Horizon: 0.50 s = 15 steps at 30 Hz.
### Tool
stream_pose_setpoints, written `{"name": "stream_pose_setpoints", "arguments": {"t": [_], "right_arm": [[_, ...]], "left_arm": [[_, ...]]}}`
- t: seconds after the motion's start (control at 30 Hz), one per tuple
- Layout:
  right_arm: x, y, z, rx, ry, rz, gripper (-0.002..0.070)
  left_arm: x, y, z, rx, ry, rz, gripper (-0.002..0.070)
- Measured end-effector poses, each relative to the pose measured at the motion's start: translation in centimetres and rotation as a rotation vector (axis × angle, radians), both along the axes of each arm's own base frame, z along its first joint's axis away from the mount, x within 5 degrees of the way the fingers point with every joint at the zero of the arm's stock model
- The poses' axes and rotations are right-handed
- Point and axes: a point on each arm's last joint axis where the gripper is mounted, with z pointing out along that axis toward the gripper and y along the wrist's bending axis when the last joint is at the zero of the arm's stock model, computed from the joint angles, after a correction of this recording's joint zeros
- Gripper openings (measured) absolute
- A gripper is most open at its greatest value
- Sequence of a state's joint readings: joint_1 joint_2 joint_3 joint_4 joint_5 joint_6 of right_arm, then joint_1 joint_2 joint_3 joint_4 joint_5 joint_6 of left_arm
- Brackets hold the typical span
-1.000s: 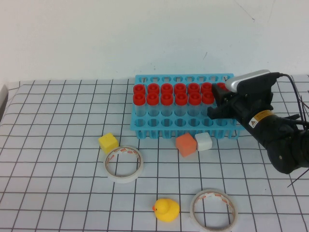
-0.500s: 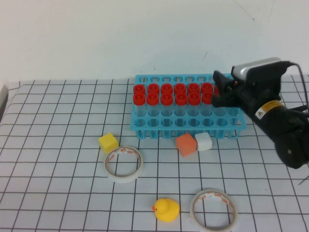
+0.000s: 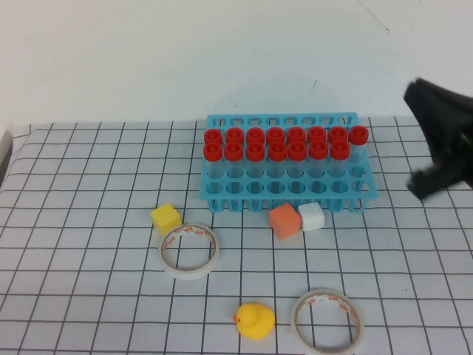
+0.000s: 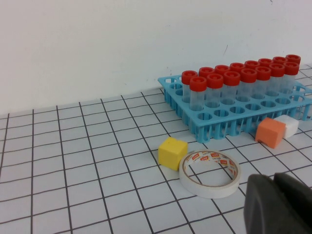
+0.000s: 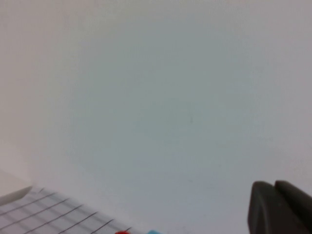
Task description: Place the test tubes
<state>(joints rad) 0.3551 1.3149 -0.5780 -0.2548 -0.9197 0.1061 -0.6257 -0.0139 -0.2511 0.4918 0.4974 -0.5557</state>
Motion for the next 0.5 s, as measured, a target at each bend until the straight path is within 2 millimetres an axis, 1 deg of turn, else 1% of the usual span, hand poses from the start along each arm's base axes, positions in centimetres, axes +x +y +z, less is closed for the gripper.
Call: {"name": "stream_pose_setpoints", "arguments": {"t": [0.13,0.33,0.5], "right_arm": [[-4.3,-1.1,0.9,-0.041,0.003,0.044,0.0],[-9.0,-3.1,1.3,-0.112,0.067,0.015,-0.0001],[-12.6,-5.2,2.1,-0.105,0.107,-0.061,-0.0001]], "left_arm": [[0.0,0.0,0.0,0.0,0.0,0.0,-0.0001],[0.0,0.0,0.0,0.002,-0.001,0.0,-0.0001],[0.0,0.0,0.0,0.002,-0.001,0.0,-0.0001]]}}
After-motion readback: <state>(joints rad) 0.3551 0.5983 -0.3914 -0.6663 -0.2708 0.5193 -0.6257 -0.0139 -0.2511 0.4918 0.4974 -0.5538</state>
